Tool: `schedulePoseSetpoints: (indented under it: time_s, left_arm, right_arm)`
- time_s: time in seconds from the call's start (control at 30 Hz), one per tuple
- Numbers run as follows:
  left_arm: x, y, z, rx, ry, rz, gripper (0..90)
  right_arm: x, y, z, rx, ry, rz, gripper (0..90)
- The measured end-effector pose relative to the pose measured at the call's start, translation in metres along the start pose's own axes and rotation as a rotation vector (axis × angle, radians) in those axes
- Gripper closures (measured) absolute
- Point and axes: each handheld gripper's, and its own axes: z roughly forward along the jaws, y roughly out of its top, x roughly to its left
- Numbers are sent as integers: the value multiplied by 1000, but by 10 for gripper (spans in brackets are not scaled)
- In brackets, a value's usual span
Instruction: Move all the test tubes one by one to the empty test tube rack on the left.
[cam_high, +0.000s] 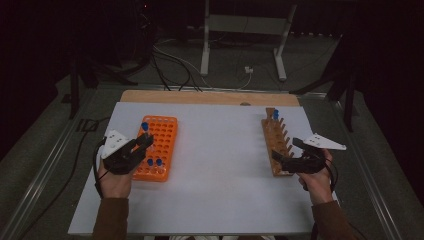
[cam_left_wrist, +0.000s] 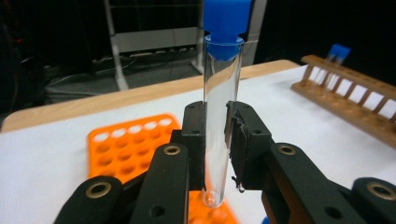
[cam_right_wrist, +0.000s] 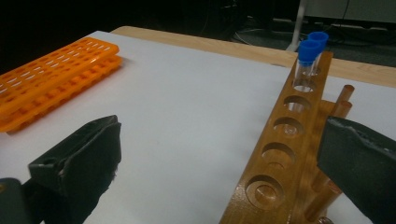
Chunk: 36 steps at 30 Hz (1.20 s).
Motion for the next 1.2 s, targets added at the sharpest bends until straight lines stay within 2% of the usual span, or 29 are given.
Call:
schedulePoseSetpoints:
  time_s: [0.2, 0.33, 0.6, 0.77, 0.97, 1.2]
  left_arm:
    - [12, -20, -8, 14, 33, -24, 781]
    - [15, -31, -10, 28, 40, -37, 781]
    - [14, -51, -6, 49, 47, -49, 782]
    - [11, -59, -1, 68, 25, -56, 782]
    - [11, -66, 1, 109, -6, -59, 782]
    - [7, -74, 3, 217, -7, -31, 783]
  right_arm:
    - [-2, -2, -2, 2, -21, -12, 0]
    - [-3, -2, -3, -1, -22, -12, 0]
    - [-5, -3, -4, -4, -28, -8, 0]
    - [-5, -4, -5, -5, -31, -5, 0]
    - [-7, -5, -6, -7, -34, -1, 0]
    - [-7, -5, -7, -6, -33, -2, 0]
